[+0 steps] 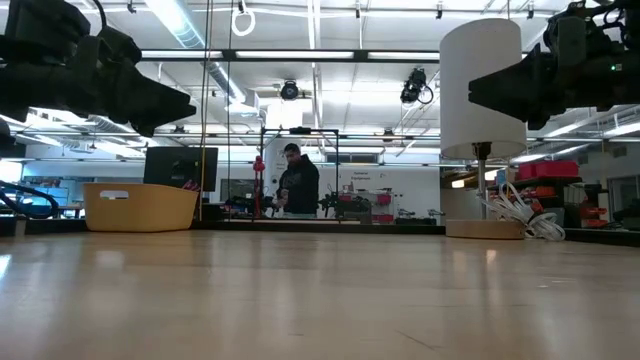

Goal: Pick & Place USB Port
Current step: Return to Home Position

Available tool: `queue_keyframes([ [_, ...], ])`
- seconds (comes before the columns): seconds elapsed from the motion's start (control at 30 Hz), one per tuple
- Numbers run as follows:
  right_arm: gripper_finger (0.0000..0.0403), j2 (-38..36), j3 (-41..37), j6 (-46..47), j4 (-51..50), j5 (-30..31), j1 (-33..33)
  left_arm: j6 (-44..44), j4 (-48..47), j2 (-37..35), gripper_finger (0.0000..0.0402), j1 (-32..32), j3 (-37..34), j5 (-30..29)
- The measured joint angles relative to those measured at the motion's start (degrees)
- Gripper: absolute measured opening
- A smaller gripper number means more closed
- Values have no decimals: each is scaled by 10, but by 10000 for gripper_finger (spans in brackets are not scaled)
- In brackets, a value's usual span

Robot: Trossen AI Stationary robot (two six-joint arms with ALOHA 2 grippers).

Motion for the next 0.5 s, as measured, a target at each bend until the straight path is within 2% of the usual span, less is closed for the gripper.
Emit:
queue_keyframes([
  [0.13, 152, -10, 0, 0, -23, -11, 1, 0, -5, -4, 177, -2, 0, 0],
  [0.27, 152, -69, 2, 0, -47, -13, 0, 0, -9, -35, 177, -3, 0, 0],
  [0.5, 152, -192, 1, 0, -81, -7, 0, 0, -16, -167, 177, -16, 0, -8],
])
